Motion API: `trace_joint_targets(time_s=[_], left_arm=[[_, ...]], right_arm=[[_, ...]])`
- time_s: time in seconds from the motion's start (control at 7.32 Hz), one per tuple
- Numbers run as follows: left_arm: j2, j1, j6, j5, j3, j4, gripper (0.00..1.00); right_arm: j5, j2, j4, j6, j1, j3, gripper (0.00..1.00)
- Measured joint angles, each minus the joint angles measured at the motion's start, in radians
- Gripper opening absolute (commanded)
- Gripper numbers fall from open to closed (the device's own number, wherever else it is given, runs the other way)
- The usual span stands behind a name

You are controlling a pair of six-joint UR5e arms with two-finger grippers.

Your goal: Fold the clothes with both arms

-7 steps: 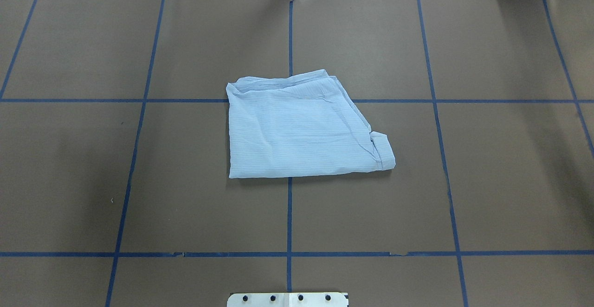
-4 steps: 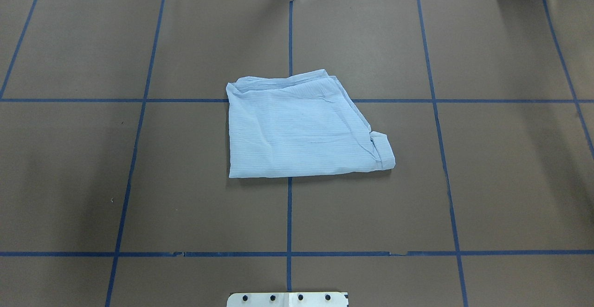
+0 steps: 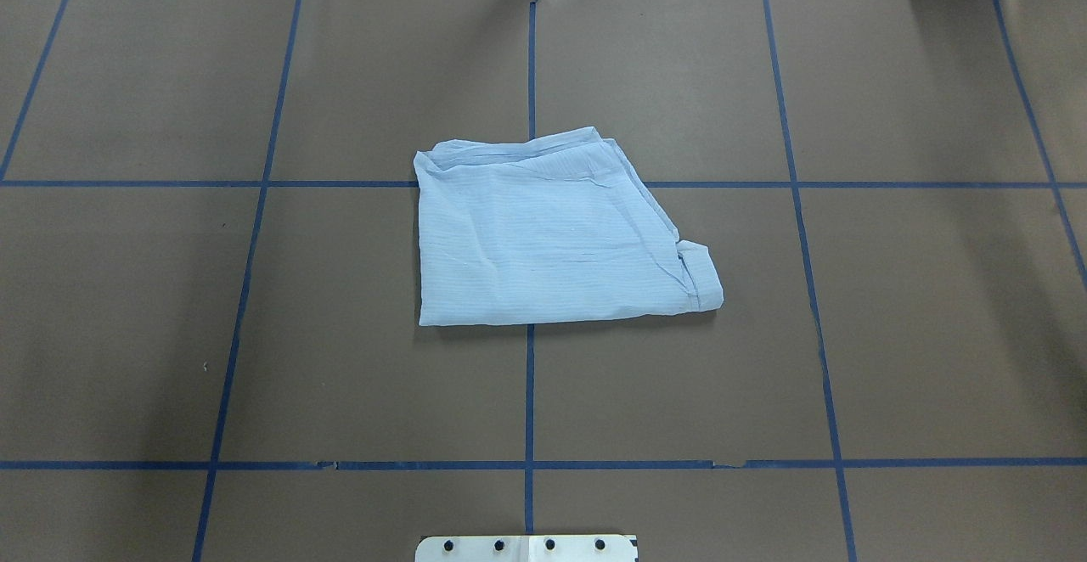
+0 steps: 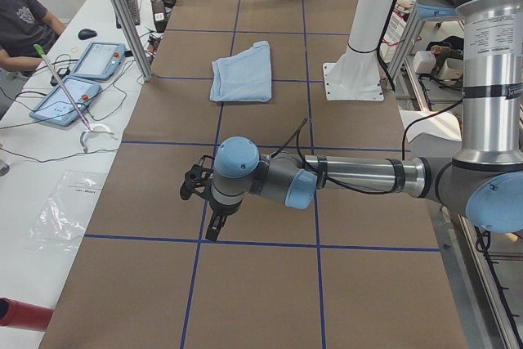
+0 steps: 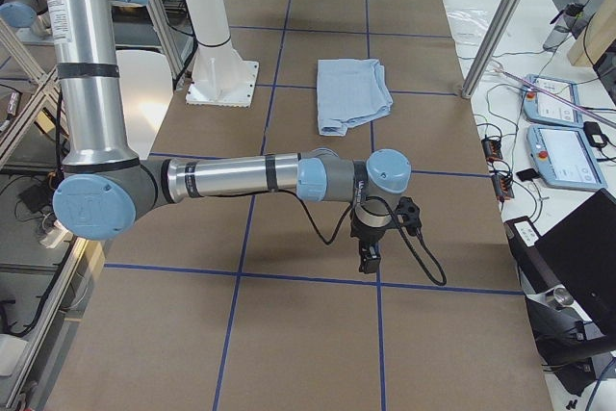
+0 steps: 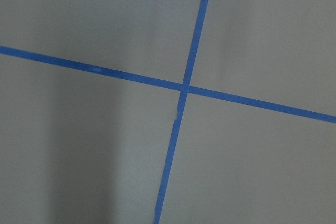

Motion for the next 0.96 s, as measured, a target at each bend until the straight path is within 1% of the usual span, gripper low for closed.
trace_joint_targets(time_s=[0.41,0.68,0.96], left_arm=[[0.009,0.000,-0.034,0.000,-0.014,0.004,0.99],[0.003,0.001,-0.035,0.001,-0.022,0.001,0.99],[-0.002,0.001,-0.034,0.001,-0.032,0.000,0.99]], right_arm=[[0.012,-0.005,0.001,0.008,0.000,-0.003,1.00],[0.049,-0.007,0.001,0.011,0.000,-0.006,1.00],[0.058,-0.007,0.001,0.016,0.000,-0.003,1.00]])
